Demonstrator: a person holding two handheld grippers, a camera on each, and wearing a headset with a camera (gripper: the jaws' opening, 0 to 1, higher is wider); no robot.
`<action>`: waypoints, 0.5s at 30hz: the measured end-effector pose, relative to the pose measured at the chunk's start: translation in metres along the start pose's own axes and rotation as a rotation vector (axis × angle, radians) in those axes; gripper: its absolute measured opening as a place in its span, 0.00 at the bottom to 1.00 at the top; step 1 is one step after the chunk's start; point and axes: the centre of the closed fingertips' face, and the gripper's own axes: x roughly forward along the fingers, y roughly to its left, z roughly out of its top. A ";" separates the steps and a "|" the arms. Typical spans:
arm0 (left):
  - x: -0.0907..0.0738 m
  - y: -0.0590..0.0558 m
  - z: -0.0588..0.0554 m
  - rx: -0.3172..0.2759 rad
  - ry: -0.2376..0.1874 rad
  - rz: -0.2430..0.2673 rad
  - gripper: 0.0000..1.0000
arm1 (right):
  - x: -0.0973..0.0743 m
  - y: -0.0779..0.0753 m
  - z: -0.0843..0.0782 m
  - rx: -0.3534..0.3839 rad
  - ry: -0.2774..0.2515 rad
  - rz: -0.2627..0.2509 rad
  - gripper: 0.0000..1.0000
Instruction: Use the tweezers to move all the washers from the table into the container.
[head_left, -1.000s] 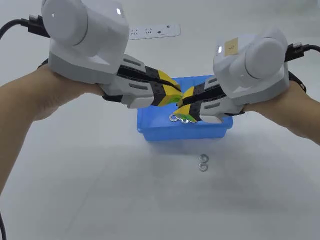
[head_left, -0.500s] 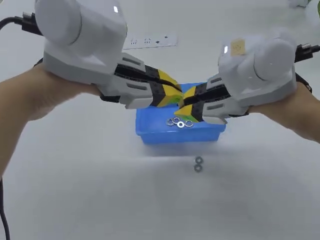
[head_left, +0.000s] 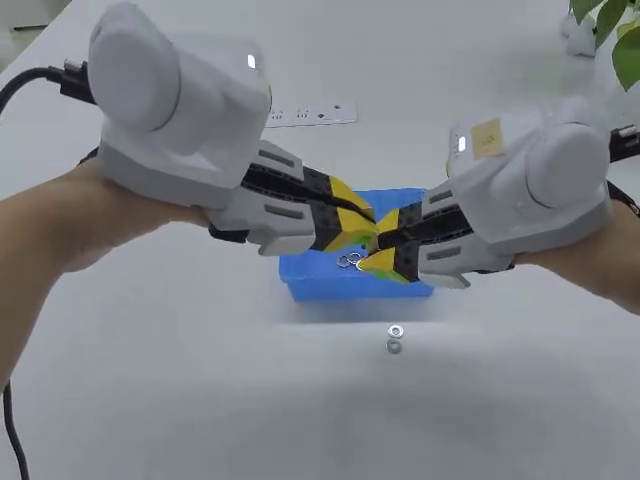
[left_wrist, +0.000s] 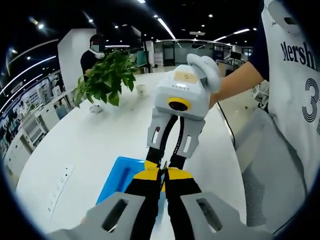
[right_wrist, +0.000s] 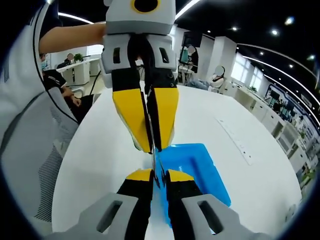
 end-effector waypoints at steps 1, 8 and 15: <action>-0.001 -0.001 -0.001 0.001 0.000 0.001 0.07 | -0.001 0.002 0.000 0.001 -0.002 0.000 0.11; 0.004 -0.023 -0.005 -0.004 0.003 -0.022 0.07 | -0.005 0.026 -0.009 0.009 0.009 0.018 0.11; 0.013 -0.034 -0.014 -0.027 0.003 -0.054 0.07 | -0.007 0.042 -0.023 0.045 0.018 0.032 0.11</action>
